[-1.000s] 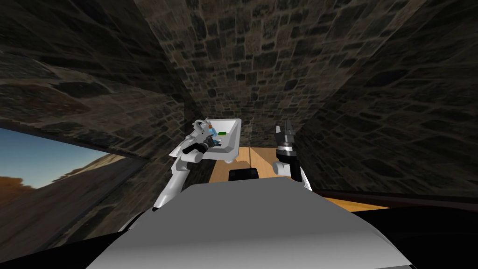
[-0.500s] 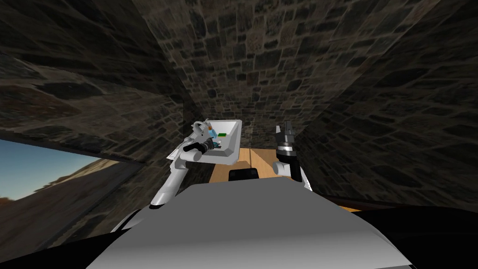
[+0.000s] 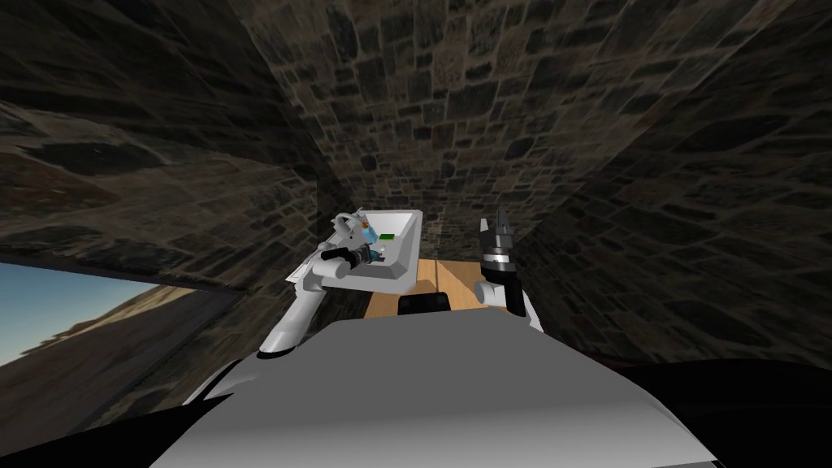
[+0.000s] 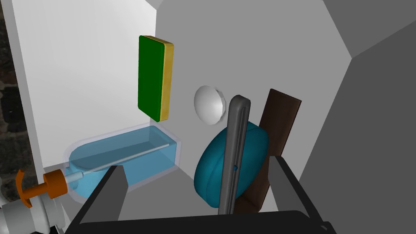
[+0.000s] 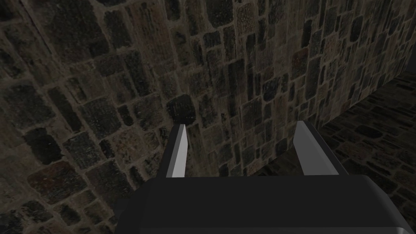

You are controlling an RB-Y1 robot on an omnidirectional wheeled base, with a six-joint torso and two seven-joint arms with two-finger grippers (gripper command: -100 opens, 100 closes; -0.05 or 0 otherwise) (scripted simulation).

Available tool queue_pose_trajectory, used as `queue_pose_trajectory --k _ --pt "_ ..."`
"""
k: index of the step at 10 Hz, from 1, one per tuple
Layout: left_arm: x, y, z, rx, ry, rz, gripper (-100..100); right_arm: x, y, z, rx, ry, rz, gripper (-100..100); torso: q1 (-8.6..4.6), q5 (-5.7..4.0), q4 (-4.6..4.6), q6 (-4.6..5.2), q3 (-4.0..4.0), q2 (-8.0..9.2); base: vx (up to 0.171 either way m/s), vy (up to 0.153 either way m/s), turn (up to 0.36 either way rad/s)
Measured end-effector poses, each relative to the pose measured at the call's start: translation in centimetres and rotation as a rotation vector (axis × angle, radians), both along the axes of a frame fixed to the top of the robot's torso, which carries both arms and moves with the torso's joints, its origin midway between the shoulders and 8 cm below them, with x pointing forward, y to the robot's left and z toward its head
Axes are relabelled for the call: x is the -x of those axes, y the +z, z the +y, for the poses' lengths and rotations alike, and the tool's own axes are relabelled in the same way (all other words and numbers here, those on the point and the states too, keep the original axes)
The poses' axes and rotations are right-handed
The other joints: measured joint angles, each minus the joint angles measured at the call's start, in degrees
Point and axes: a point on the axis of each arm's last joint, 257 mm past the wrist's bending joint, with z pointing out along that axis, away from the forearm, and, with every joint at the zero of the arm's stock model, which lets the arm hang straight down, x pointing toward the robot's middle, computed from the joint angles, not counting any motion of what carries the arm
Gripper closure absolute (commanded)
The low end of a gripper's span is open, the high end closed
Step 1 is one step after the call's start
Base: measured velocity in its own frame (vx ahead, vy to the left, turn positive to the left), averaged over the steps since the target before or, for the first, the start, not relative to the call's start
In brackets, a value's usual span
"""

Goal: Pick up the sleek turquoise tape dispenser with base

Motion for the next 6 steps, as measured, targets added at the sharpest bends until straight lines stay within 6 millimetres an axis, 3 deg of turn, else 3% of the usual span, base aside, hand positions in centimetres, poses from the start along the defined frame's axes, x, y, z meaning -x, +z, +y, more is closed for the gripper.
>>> queue_pose_trajectory --k 6 --pt "2.3 -2.5 2.0 -0.027 0.031 0.166 -100 0.0 0.0 0.0 0.000 0.000 0.000 0 0.02 0.01 0.00 -0.01 0.02 0.04 0.070 0.003 0.020"
